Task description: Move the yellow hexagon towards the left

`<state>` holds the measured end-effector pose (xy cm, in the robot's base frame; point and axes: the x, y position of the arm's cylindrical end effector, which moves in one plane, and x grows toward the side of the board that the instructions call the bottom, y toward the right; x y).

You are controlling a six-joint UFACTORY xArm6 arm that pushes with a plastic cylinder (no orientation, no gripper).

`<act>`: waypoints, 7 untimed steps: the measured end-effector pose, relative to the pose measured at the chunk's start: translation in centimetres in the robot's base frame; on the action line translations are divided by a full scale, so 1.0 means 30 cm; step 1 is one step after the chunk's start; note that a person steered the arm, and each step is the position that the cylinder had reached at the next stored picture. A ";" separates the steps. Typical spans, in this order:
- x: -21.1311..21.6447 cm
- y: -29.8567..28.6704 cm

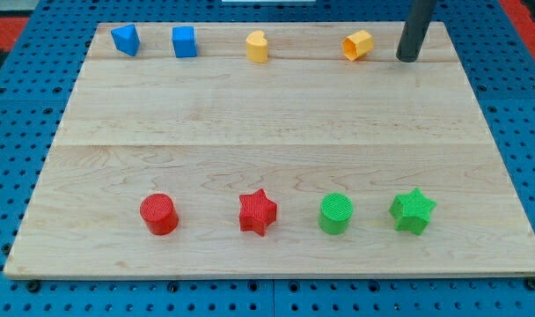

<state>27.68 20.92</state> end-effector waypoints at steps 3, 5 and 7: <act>0.005 0.025; -0.114 -0.019; -0.104 -0.218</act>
<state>24.55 14.38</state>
